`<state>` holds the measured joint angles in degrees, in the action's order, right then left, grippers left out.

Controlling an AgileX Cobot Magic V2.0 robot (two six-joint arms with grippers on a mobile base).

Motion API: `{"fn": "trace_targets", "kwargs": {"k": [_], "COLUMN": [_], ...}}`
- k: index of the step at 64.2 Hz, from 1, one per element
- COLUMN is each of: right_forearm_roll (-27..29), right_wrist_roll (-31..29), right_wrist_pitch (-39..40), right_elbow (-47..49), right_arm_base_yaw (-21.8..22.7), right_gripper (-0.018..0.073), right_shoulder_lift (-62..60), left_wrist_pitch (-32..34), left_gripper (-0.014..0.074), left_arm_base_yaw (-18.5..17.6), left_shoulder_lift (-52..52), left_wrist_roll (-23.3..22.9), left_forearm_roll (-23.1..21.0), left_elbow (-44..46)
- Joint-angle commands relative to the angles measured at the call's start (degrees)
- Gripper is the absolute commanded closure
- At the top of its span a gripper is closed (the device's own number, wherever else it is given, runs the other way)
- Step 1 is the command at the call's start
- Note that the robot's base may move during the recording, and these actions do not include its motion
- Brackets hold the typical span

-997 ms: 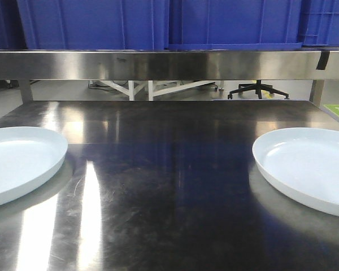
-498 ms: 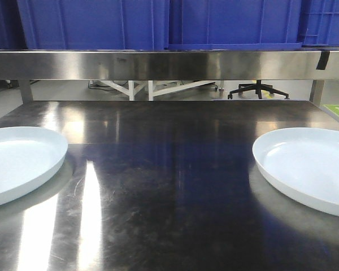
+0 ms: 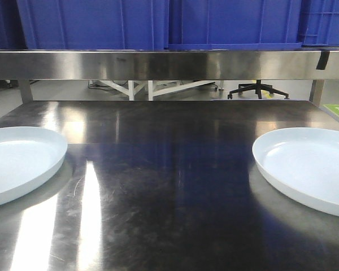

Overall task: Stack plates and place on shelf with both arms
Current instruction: 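Lower the left gripper onto the rim of the nearby white plate and grasp, then lift the white plate with the left gripper and set it at table center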

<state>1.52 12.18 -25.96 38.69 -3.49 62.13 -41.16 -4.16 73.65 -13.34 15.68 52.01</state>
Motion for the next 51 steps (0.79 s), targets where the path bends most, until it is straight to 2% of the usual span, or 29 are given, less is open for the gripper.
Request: {"fn": "trace_targets", "kwargs": {"k": [1, 24, 38, 51], "right_forearm_roll": [-0.08, -0.08, -0.08, -0.08], "right_wrist_roll": [-0.63, -0.63, -0.63, -0.63], "right_wrist_pitch": [4.04, 4.45, 4.58, 4.58], "right_elbow": [2.19, 2.19, 2.19, 2.19], "right_arm_base_yaw": [0.19, 0.19, 0.19, 0.19], "right_gripper": [0.0043, 0.0043, 0.0043, 0.0043], "right_shoulder_lift": [-0.51, -0.51, -0.51, -0.51], "left_wrist_pitch": [3.87, 6.78, 9.96, 10.28], "left_gripper": [0.0027, 0.0027, 0.0027, 0.0041], "left_arm_base_yaw": [0.39, 0.39, 0.39, 0.39], "left_shoulder_lift": [1.14, 12.66, 16.09, 18.67], "left_wrist_roll": [-1.05, -1.89, -1.89, -1.89], "left_forearm_roll": [0.89, 0.13, -2.04, -2.61], "left_elbow": [2.23, 2.23, 2.23, 2.23]}}
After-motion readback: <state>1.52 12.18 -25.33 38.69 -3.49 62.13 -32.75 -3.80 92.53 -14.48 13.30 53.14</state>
